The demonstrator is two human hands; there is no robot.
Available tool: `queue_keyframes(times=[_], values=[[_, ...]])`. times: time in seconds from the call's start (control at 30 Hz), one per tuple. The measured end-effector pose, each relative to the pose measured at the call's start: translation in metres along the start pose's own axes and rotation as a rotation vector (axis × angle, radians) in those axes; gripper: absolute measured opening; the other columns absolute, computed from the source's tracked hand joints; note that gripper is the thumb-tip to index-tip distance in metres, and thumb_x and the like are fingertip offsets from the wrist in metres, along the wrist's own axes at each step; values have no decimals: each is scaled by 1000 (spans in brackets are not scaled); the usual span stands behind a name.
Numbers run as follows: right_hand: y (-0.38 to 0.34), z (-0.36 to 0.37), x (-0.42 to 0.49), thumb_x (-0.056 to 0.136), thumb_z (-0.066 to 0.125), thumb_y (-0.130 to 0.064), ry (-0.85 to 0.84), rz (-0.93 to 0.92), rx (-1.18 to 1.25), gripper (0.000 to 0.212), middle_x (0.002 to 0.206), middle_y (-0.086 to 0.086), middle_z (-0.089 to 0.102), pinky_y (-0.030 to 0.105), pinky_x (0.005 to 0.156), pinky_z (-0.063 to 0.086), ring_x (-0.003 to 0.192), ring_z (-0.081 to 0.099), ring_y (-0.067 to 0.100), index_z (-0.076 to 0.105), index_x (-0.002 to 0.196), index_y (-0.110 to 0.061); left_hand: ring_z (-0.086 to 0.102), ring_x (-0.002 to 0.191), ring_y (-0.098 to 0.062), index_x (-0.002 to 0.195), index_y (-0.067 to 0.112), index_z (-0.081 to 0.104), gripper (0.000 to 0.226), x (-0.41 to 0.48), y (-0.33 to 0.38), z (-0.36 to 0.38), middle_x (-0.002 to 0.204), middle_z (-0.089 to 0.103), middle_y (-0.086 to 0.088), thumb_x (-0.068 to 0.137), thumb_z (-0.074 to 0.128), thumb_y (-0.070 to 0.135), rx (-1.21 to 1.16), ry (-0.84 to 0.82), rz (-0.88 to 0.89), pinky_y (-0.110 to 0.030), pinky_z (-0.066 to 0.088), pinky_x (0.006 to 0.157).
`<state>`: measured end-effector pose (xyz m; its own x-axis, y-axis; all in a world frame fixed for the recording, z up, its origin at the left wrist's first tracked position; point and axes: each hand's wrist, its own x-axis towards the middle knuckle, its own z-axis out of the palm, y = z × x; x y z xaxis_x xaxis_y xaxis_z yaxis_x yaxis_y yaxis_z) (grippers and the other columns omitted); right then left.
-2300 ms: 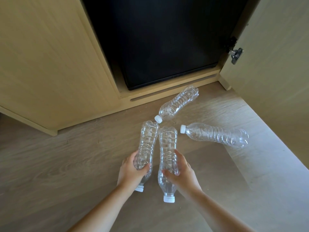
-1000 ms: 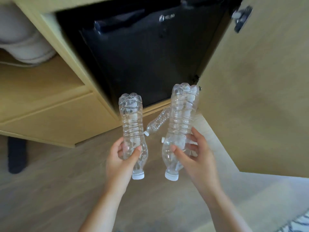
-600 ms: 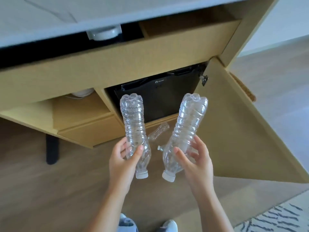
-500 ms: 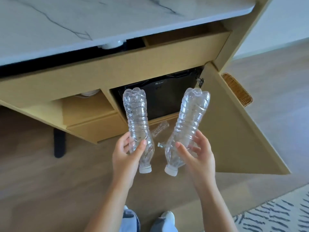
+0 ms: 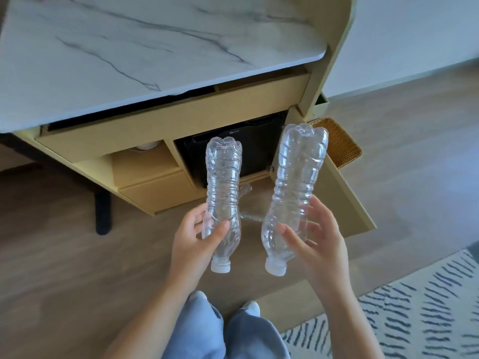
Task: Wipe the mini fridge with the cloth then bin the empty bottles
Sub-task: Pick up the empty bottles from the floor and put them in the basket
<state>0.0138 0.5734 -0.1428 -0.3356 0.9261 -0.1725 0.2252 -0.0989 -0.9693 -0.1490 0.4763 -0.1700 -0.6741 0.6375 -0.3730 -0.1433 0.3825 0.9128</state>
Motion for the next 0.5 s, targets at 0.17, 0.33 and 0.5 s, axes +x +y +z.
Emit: queue_keyframes(times=[0.17, 0.33, 0.5], values=[[-28, -10, -24, 68, 78, -11, 62, -26, -82, 70, 108, -21, 58, 20, 71, 54, 96, 59, 2, 43, 115, -49, 52, 109, 2, 109, 47, 49, 61, -11, 25, -7, 118, 55, 18, 53, 66, 64, 70, -104, 94, -34, 46, 93], [-60, -8, -54, 58, 75, -30, 187, -49, -92, 66, 105, -27, 57, 16, 73, 53, 94, 57, -9, 41, 111, -51, 53, 108, 5, 99, 52, 51, 49, -12, 44, -24, 109, 56, 28, 53, 66, 61, 78, -258, 164, -24, 42, 88], [-75, 5, -84, 50, 69, -44, 306, -53, -125, 69, 101, -32, 56, 16, 72, 52, 96, 55, -10, 38, 111, -54, 53, 106, 6, 104, 46, 52, 51, -4, 60, -46, 114, 59, 18, 57, 73, 50, 68, -375, 206, -19, 42, 84]])
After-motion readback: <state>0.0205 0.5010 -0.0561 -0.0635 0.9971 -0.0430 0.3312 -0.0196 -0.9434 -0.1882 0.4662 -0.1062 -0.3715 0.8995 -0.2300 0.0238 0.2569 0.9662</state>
